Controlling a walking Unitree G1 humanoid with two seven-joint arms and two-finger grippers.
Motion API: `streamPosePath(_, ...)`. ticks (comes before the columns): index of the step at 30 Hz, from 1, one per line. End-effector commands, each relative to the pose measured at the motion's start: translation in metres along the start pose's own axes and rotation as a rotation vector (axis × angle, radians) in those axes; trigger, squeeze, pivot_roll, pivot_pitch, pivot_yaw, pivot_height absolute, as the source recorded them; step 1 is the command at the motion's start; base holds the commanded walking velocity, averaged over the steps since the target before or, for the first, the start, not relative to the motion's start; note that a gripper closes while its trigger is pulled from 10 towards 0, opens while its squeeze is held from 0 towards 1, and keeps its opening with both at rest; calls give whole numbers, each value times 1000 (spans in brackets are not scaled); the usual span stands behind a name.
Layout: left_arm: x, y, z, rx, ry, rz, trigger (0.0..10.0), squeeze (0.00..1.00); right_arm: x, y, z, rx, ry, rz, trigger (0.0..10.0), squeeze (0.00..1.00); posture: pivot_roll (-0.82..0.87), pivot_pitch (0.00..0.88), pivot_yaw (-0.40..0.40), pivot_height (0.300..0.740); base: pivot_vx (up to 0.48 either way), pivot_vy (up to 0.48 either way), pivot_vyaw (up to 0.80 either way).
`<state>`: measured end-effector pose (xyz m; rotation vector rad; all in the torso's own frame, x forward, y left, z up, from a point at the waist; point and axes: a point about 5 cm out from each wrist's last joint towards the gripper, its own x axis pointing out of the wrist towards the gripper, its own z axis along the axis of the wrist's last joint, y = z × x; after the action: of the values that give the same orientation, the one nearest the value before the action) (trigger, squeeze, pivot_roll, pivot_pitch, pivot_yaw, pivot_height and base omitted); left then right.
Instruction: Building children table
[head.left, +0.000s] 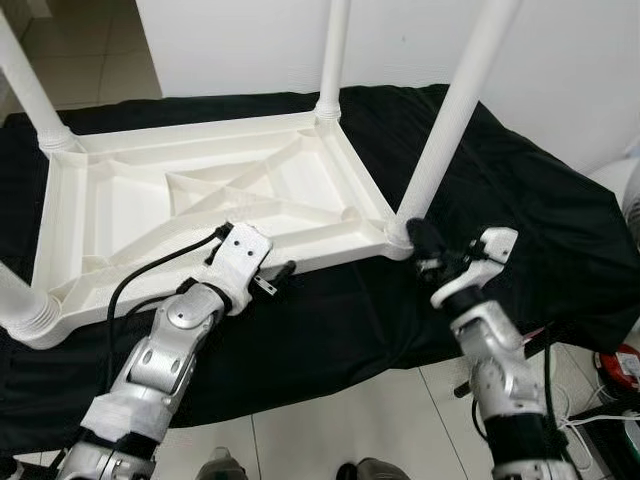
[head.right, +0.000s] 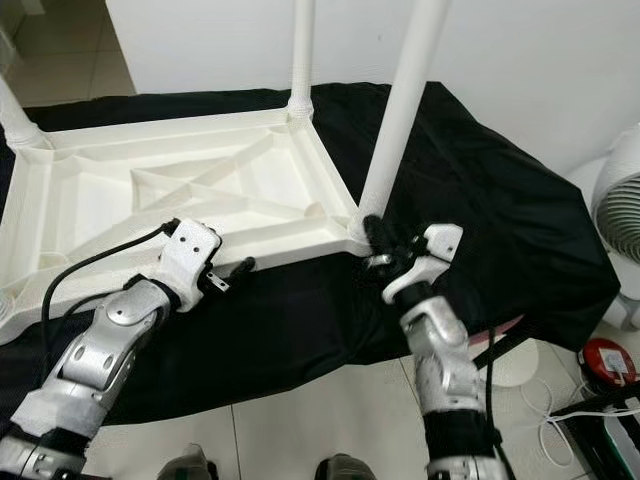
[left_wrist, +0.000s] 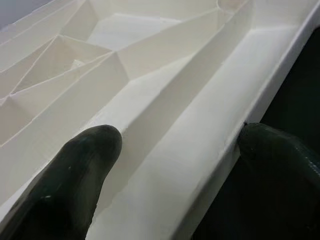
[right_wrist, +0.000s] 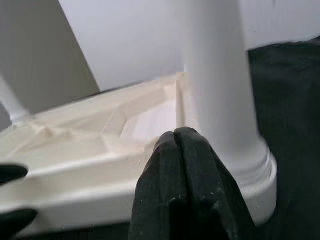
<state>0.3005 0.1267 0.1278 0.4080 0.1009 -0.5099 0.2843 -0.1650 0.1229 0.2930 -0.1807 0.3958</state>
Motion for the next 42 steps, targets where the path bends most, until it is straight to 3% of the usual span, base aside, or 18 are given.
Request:
streamPosePath(1,-2,17,-10,14,54,185,10000,0,-3,-2,0,-20,-1,-8,10000,0,43,46,-23,740,0,0,0)
streamPosePath(9,-5,24,-13,56,76,215,10000,0,-10,1,1,-24,11,-20,10000,0,43,47,-26,740,0,0,0)
streamPosePath(18,-30,12,-39,19,137,142,10000,0,-13,3,-1,-34,30,-8,10000,0,52,36,-27,740,0,0,0)
streamPosePath(21,-32,8,-40,15,140,118,10000,0,-14,4,-1,-32,31,-8,10000,0,52,36,-27,740,0,0,0)
streamPosePath(22,-33,2,-41,10,137,85,9412,0,-14,4,-3,-34,39,-8,10000,0,59,34,-32,740,0,0,0)
streamPosePath(23,-33,-3,-40,15,131,63,8157,0,-14,4,-4,-37,45,-3,10000,0,60,32,-33,740,0,0,0)
streamPosePath(26,-32,-5,-39,19,127,54,8157,0,-14,4,-4,-40,50,1,10000,0,60,32,-33,740,0,0,0)
streamPosePath(27,-28,-8,-34,13,105,44,4235,0,-13,5,-4,-42,53,3,10000,0,59,29,-38,740,0,0,0)
streamPosePath(28,-23,-11,-28,-2,79,36,2706,0,-13,5,-4,-43,53,2,10000,0,59,29,-38,740,0,0,0)
streamPosePath(33,-15,-19,-17,-27,35,16,2627,0,-12,6,-4,-45,54,2,10000,0,54,21,-39,740,0,0,0)
streamPosePath(34,-12,-22,-14,-41,23,10,980,0,-12,6,-5,-45,54,2,10000,0,52,20,-37,740,0,0,0)
streamPosePath(35,-10,-25,-10,-55,11,4,275,0,-12,6,-5,-45,55,1,10000,0,52,20,-37,740,0,0,0)
streamPosePath(42,-8,-33,-8,-64,0,-17,0,0,-14,7,-6,-45,57,-6,10000,0,37,13,-30,740,0,0,0)
